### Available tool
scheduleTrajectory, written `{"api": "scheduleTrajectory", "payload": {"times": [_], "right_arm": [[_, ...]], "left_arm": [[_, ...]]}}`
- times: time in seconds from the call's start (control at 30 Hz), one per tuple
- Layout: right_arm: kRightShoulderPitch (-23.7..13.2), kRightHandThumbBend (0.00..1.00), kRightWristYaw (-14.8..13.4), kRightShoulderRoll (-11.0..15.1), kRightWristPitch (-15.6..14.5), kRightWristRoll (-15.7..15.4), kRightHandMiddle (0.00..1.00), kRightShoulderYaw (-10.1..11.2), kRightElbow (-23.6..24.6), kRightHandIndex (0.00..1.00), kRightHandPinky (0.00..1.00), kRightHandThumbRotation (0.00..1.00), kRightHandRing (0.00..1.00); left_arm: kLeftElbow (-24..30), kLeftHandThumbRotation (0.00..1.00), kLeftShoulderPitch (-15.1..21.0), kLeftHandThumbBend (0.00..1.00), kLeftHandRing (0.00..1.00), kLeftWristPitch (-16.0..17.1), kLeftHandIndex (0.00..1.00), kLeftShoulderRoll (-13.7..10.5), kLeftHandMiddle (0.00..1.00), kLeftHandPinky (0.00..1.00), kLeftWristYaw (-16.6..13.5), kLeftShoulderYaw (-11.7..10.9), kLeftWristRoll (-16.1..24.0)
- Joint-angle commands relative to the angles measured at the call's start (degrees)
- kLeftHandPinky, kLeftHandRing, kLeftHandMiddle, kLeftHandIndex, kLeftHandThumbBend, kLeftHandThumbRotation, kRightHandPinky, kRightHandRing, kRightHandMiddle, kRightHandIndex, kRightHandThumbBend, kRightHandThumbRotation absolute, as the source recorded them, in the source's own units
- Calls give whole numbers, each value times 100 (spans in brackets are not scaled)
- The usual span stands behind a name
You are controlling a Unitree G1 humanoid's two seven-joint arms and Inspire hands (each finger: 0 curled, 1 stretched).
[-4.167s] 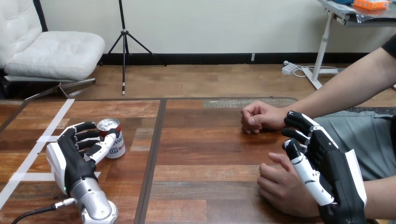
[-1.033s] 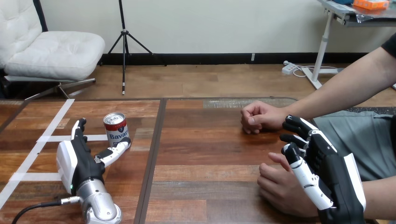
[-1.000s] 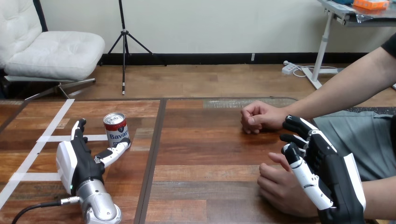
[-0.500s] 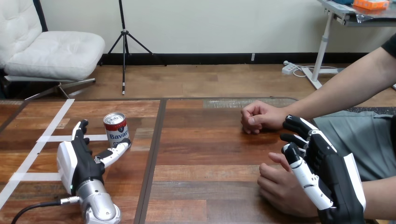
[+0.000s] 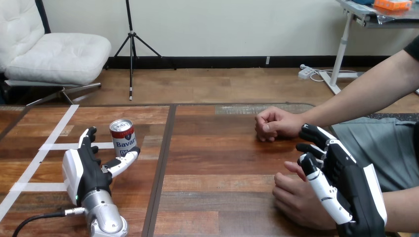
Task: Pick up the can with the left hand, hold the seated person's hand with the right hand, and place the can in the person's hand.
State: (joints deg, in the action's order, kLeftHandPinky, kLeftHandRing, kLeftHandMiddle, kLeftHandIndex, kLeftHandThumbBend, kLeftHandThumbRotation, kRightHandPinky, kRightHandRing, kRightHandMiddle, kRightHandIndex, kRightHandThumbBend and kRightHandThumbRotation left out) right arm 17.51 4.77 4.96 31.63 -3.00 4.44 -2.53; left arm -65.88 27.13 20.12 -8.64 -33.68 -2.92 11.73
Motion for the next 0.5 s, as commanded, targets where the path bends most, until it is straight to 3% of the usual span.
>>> {"api": "scheduleTrajectory", "payload": {"times": [0.0, 0.47], "right_arm": [[-141, 58, -51, 30, 168, -5, 84, -14, 287, 82, 69, 67, 79], [-101, 58, -83, 41, 168, -38, 84, 5, 313, 82, 69, 67, 79]], "left_arm": [[68, 2, 401, 78, 82, 144, 85, -105, 87, 73, 31, 47, 44], [73, 1, 426, 77, 82, 169, 85, -74, 86, 73, 53, 72, 68]]}}
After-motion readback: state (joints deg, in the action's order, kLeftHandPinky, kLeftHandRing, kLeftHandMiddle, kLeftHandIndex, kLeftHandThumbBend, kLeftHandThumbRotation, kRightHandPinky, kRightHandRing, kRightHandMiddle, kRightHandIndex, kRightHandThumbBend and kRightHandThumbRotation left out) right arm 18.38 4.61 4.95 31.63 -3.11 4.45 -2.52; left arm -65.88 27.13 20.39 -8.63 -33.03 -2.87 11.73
